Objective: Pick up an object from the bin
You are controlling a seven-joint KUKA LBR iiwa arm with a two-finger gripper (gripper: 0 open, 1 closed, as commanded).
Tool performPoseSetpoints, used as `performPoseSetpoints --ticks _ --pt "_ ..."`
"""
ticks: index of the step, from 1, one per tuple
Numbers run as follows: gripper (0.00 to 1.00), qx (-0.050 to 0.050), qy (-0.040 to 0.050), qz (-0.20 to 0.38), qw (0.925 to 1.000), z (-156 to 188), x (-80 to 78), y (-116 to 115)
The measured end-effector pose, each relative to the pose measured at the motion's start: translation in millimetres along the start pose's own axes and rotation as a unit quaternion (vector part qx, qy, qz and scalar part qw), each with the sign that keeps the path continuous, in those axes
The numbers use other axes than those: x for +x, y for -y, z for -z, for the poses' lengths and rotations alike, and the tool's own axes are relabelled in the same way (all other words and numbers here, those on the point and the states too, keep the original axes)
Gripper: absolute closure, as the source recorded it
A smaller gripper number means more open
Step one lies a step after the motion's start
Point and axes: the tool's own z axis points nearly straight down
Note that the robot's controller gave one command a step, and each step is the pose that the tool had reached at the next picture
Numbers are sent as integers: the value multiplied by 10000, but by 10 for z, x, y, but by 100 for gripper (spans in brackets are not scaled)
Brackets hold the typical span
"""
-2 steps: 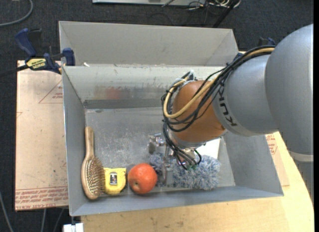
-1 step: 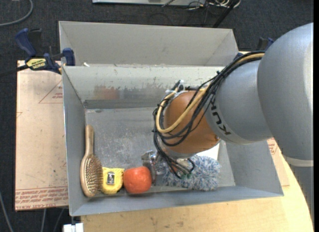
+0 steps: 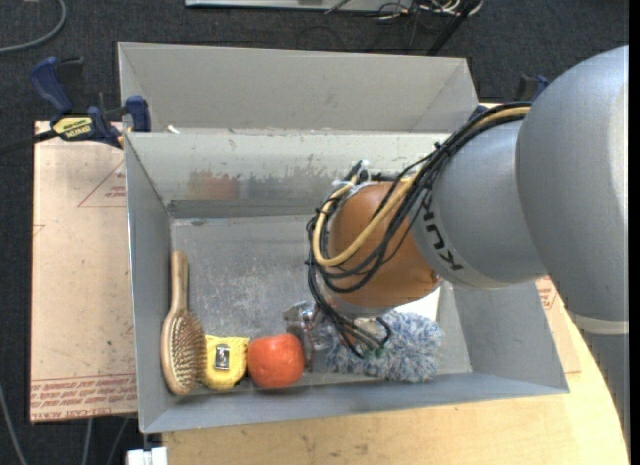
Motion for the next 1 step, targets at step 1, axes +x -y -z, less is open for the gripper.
performPoseSetpoints --ticks 1 --pt "100 -4 -31 228 9997 520 7 -45"
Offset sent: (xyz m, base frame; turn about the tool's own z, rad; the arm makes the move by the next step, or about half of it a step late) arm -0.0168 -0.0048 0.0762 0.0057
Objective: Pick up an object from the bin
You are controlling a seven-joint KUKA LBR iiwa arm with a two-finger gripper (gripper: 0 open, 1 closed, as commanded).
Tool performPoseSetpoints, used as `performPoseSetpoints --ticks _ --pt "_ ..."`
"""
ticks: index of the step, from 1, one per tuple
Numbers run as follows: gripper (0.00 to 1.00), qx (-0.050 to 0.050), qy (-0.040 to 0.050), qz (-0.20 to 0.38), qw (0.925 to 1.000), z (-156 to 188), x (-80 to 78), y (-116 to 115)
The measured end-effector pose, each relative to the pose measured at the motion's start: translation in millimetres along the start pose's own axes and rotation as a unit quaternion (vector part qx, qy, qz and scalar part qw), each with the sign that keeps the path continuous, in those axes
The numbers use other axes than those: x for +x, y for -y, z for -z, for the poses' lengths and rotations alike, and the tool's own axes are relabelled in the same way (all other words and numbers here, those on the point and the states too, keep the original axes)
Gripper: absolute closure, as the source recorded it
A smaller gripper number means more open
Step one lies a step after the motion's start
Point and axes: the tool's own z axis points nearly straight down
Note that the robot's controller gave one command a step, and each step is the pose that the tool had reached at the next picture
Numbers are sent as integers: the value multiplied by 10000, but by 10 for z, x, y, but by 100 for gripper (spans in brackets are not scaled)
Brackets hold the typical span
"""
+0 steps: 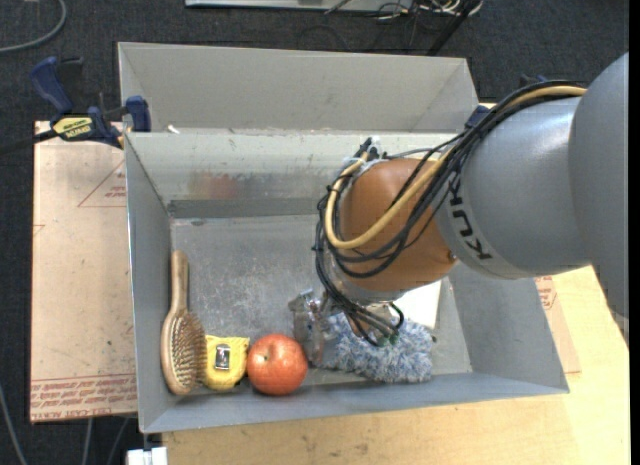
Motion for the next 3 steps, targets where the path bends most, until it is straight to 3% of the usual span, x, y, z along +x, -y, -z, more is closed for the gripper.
performPoseSetpoints --ticks 1,3 --pt "0 -3 33 -259 9997 242 143 31" --pt "0 1 44 35 10000 170 143 26"
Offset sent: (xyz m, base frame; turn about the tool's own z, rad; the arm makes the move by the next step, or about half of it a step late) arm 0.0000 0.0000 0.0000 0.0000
